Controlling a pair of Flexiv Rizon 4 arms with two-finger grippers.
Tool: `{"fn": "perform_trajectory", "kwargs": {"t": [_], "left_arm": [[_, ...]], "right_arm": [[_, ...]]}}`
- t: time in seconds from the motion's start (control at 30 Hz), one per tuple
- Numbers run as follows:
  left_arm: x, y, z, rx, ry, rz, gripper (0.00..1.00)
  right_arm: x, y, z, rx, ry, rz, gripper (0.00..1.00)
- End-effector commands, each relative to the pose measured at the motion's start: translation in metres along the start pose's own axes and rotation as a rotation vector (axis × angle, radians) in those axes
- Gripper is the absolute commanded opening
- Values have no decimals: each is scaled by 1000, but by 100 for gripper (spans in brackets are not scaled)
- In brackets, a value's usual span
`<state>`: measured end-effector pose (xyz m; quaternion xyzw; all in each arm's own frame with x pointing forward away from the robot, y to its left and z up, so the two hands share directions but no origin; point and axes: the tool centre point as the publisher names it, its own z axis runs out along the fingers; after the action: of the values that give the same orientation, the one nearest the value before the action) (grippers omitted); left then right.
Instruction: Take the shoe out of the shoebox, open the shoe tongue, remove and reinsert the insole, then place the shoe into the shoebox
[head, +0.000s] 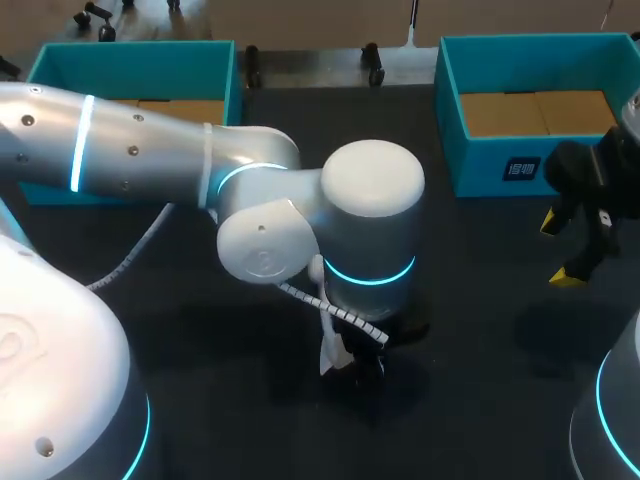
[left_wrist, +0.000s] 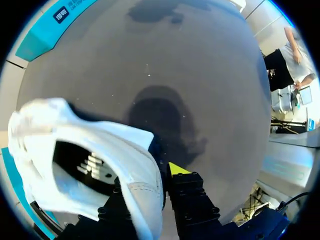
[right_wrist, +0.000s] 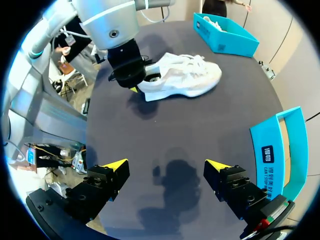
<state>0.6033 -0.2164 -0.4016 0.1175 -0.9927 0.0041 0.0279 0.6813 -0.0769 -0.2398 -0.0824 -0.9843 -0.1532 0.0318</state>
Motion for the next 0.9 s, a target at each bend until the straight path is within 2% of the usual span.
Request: {"fn": "perform_trajectory", "kwargs": {"t": [0.03, 0.37, 0.9], "left_arm": [[-7, 6, -7, 12, 4, -2, 0], [-27, 16, -36, 39, 16, 9, 0], [-66, 37, -116, 69, 54, 87, 0]], "right_arm": [[1, 0, 1, 2, -2, 0, 100], [1, 0, 1, 2, -2, 0, 100], [1, 0, 1, 2, -2, 0, 100]]}}
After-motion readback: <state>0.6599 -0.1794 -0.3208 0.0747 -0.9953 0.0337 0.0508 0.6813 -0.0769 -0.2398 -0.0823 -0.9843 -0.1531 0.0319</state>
